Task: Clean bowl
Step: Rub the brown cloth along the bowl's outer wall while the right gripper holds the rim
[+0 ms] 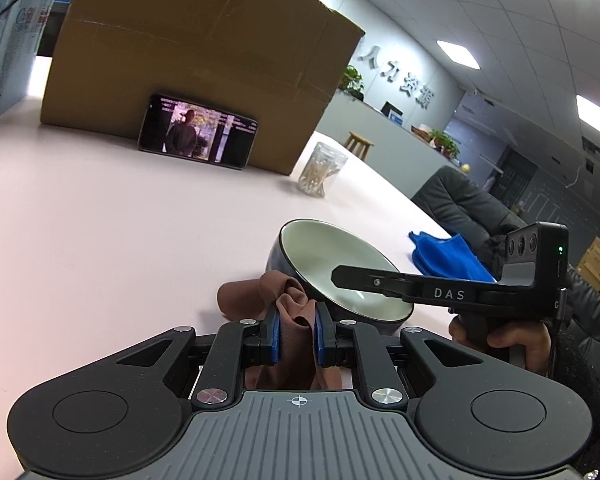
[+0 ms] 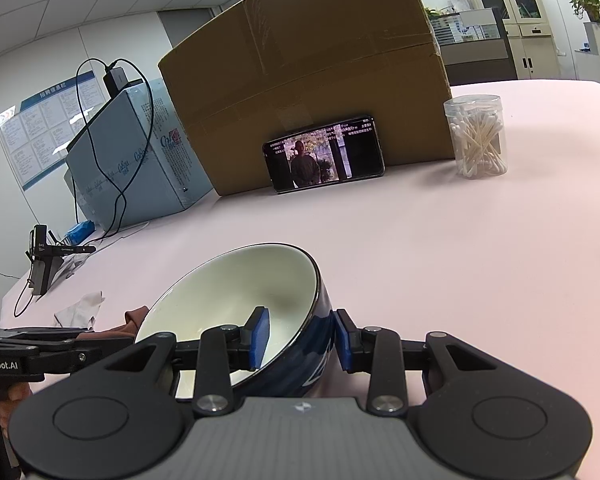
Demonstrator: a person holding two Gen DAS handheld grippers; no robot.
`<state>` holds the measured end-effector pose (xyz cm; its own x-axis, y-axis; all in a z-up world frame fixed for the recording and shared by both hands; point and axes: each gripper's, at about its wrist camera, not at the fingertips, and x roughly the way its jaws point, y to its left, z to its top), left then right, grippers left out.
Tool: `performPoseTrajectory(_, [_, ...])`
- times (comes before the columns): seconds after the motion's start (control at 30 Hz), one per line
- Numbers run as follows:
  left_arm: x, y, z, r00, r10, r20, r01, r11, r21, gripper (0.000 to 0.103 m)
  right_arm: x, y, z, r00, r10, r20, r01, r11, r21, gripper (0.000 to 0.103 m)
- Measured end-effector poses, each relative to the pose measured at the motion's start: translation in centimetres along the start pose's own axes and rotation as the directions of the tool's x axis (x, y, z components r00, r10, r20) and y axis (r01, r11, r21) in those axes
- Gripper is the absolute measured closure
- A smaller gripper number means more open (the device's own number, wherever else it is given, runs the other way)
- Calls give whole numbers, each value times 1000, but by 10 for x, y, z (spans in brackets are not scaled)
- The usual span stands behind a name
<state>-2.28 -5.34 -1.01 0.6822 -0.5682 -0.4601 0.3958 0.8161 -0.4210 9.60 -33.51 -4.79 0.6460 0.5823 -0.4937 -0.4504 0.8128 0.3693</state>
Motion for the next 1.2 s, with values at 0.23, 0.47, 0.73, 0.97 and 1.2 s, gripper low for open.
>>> performPoseTrajectory(0.23, [3, -15, 0, 997, -46, -54, 48, 998, 29, 89, 0, 1, 0, 1000, -3, 1, 3, 1000, -5, 66])
performPoseTrajectory(0.47, [-2, -2, 7, 999, 28, -18, -29, 999, -28, 89, -1, 4, -1, 1000, -6, 3, 6, 1000, -11, 66])
performPoseTrajectory(0.73, [0, -9, 7, 1000, -5, -30, 3, 999, -42, 89, 0, 6, -1, 1000, -14, 4, 14, 1000, -19, 66])
performPoseTrajectory(0.97, [8, -13, 3, 997, 2, -74, -7, 998, -58, 89, -1, 6, -2, 1000, -14, 6, 14, 1000, -20, 66])
performPoseTrajectory(1.2, [2, 0, 9, 997, 68, -36, -71, 992, -100, 89, -2, 6, -2, 1000, -13, 7, 13, 1000, -21, 66])
